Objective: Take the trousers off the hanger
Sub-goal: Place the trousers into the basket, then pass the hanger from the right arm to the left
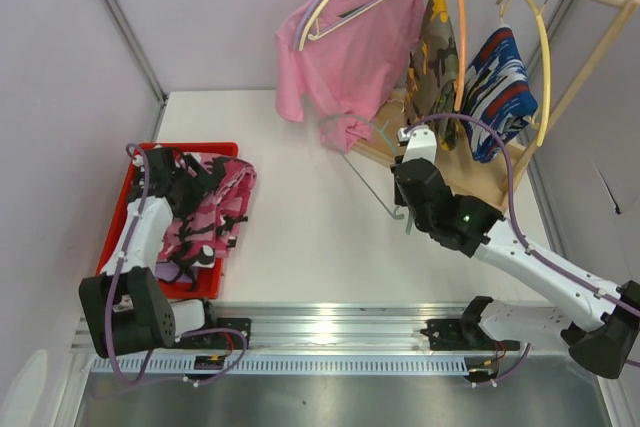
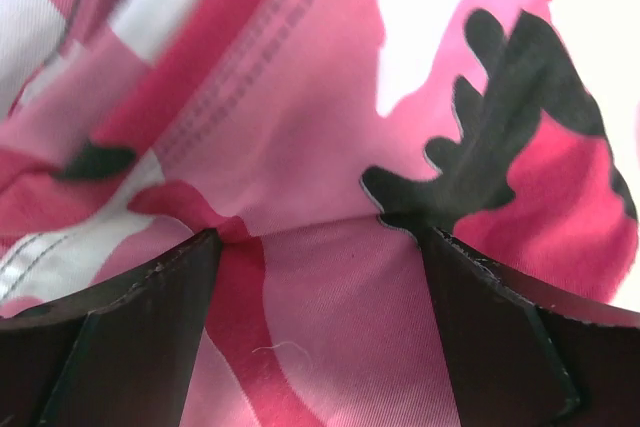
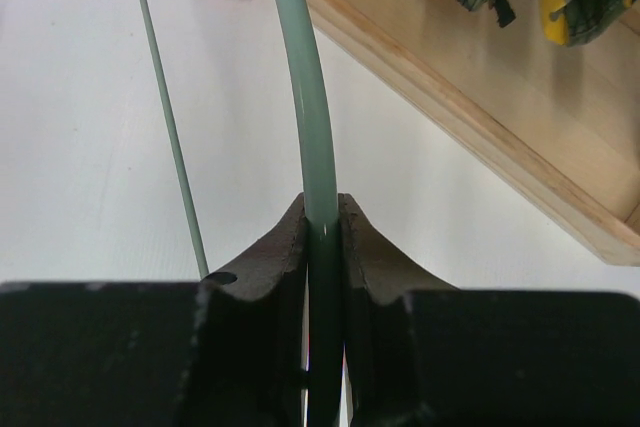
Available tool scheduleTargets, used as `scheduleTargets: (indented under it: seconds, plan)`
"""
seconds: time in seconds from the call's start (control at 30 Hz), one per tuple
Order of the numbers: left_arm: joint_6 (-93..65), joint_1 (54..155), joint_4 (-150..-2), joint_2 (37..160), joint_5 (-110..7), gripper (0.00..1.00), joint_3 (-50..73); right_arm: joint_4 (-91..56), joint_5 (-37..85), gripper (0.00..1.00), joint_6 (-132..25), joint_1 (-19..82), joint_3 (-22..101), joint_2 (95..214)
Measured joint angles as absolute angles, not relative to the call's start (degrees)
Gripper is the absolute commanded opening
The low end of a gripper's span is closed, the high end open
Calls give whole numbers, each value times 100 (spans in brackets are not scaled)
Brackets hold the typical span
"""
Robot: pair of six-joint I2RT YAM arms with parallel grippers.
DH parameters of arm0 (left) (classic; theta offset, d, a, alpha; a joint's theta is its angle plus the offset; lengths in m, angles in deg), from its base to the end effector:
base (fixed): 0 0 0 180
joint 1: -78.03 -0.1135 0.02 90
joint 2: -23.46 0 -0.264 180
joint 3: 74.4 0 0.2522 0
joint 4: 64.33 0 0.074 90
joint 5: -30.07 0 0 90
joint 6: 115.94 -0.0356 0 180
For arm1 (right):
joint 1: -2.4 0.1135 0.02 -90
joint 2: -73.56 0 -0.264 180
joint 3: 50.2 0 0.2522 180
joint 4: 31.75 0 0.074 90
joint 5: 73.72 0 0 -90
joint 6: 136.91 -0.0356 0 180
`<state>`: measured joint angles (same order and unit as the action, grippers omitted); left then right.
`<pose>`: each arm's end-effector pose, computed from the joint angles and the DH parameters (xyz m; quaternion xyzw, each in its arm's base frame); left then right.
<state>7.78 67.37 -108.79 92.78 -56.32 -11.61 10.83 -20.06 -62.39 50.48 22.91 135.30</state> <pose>0.2424 0.0434 0.2467 -0.3461 0.8763 -0.0958 0.3211 0.1694 0.1571 0.3425 -0.0854 0.8375 0.0147 0.5395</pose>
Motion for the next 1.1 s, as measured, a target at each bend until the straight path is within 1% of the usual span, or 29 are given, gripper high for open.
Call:
scheduleTargets:
  seconds: [0.17,0.37,0.47,0.6,0.67,0.8,0.9,1.0,1.1]
  plan:
    - [948,6717,-10525,9459,-5623,89,-1309,1121,-2675,0,-6128,5459,2556,13661]
    - [913,6720,-10787,8869,-5522,93,-1235,1180,-3453,0,-5981,5964,2820,13982]
    - [789,6779,-11218,8281,-5516,93,-736,1171,-3568,0,-5813,6088,2820,13995]
    - [703,7089,-11307,7479,-5430,92,282,935,-3551,0,-5433,6243,2733,13825]
    - [762,7594,-11233,7272,-5402,91,654,804,-3527,0,-5267,6329,2621,13626]
    - [1191,9397,-10942,7079,-5669,90,824,627,-3568,0,-4998,6475,2538,13206]
    - [1783,10702,-10492,7228,-6244,90,654,458,-3684,0,-4829,6595,2538,13040]
    - [2349,11615,-9994,7462,-6735,89,426,340,-3770,0,-4720,6724,2538,13027]
    - [2716,12306,-9537,8041,-7212,89,505,327,-3796,0,-4683,6847,2538,13047]
